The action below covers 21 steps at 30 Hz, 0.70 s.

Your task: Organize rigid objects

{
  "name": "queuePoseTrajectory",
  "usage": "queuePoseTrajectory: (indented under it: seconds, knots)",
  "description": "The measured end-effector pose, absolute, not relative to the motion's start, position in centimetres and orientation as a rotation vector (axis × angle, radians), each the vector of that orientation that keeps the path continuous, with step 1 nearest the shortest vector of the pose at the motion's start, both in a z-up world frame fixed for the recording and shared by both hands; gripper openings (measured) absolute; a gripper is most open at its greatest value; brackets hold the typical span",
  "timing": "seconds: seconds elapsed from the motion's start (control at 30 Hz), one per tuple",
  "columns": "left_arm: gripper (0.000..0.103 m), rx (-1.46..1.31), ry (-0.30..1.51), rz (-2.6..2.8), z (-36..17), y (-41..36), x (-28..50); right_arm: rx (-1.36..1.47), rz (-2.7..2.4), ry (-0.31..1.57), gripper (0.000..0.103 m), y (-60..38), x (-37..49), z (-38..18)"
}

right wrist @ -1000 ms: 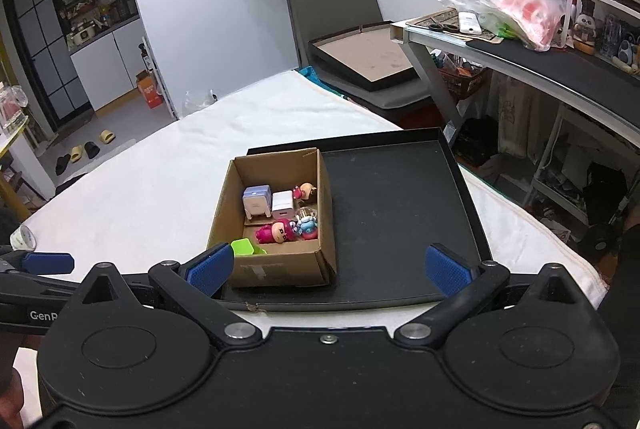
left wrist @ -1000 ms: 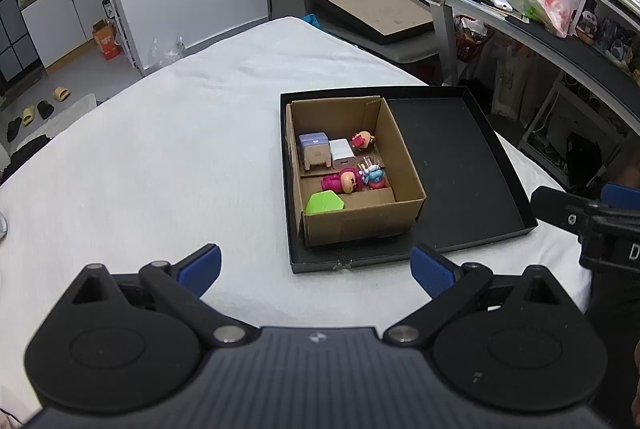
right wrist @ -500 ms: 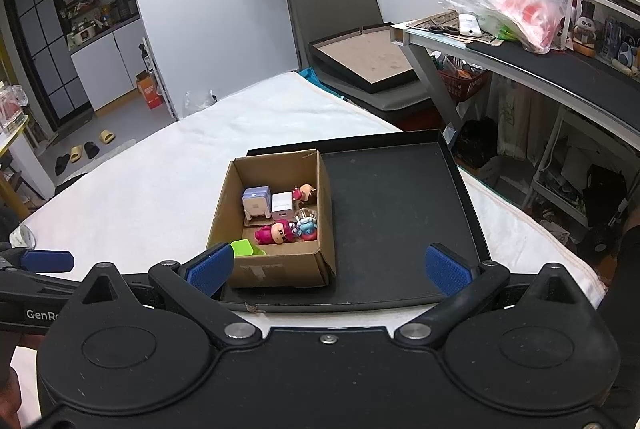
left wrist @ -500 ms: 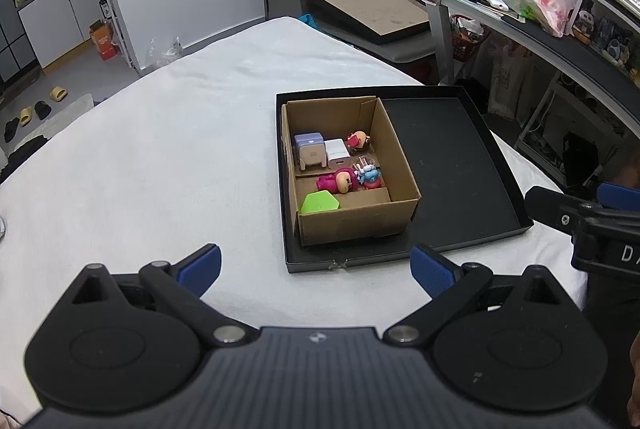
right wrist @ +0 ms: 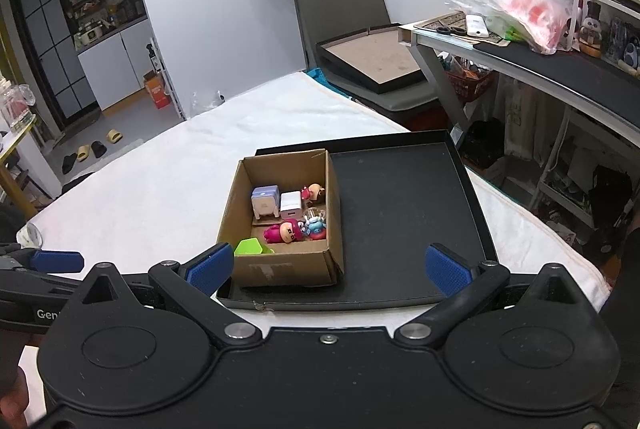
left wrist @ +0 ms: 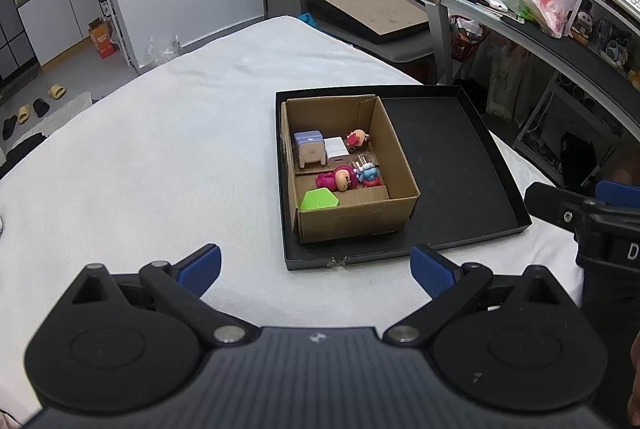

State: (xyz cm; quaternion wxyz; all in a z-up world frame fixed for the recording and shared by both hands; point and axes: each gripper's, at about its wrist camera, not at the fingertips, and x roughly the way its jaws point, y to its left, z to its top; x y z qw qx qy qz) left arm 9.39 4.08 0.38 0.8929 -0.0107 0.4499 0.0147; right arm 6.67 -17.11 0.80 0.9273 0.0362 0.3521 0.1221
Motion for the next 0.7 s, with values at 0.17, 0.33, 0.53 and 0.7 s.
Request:
queuePoseTrajectory:
  seconds: [0.17, 0.33, 0.53, 0.7]
  knots:
    - [0.1, -0.03, 0.933, 0.026, 0.26, 4.11, 9.32, 0.065, 0.228, 0.722, 0.103, -17.18, 6.86, 0.59]
    - [0.1, -0.026, 0.919, 0.027, 0.25, 3.88, 9.07, 0.061, 0.224, 0.727, 0.103, -17.08, 7.02, 0.4]
    - [0.1, -0.046, 0.91, 0.023, 0.41, 4.03, 8.77, 0.058, 0.224, 0.736, 0.103, -17.04, 7.05, 0.16]
    - [0.1, -0.047, 0.913, -0.003, 0.26, 4.16, 8.89, 0.055, 0.226, 0.737, 0.103, -16.79, 7.14, -0.11]
